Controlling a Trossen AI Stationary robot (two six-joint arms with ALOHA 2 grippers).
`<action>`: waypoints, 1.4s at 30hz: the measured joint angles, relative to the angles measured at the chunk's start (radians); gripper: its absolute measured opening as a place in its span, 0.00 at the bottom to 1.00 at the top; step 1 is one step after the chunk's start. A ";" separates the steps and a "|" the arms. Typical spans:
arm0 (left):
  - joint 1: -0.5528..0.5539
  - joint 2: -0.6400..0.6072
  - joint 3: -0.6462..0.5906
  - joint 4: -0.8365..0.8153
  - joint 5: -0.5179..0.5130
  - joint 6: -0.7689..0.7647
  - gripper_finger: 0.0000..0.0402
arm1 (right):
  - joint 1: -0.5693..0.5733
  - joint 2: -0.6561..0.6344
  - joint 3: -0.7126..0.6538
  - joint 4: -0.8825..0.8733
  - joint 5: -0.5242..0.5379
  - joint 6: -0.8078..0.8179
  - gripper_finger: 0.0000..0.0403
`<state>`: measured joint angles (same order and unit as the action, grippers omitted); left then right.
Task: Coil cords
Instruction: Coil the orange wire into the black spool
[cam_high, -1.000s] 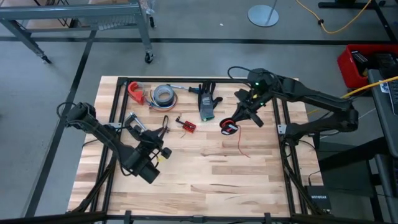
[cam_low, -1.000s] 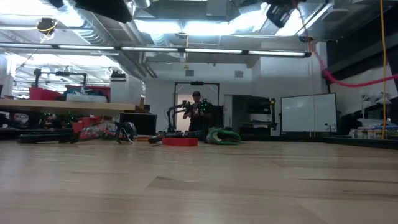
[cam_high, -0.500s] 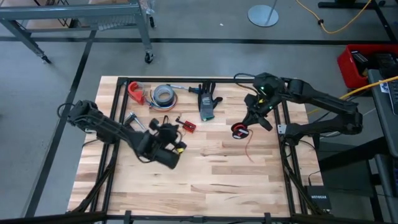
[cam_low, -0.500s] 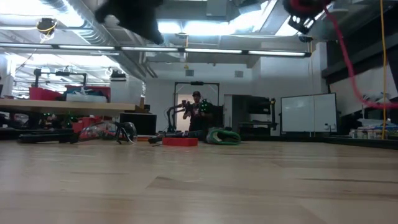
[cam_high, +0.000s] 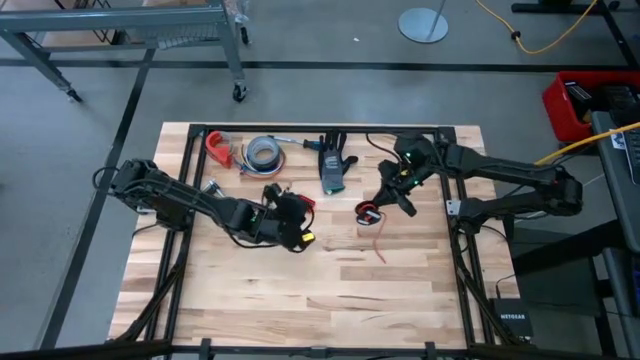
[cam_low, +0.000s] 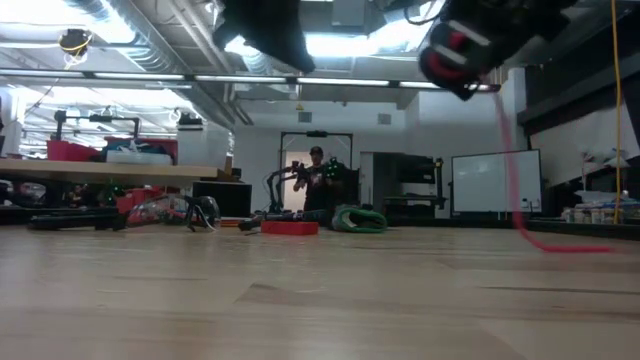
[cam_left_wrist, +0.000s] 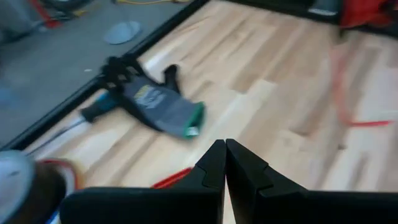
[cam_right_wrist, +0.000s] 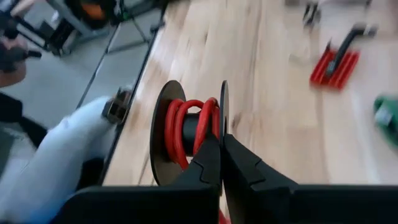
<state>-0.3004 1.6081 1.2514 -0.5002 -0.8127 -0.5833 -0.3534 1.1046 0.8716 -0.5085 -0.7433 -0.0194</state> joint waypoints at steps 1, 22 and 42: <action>0.002 0.000 0.000 0.022 0.010 0.020 0.01 | 0.000 0.000 -0.020 0.068 -0.001 0.014 0.01; 0.013 0.001 -0.382 1.006 0.163 0.276 0.01 | 0.000 -0.001 -0.069 0.650 -0.008 0.069 0.01; 0.081 0.055 -0.435 1.123 0.258 0.041 0.11 | 0.000 -0.001 -0.069 0.822 0.055 0.071 0.01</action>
<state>-0.2194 1.6627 0.8162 0.6226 -0.5551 -0.5425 -0.3531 1.1039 0.8028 0.3134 -0.6883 0.0513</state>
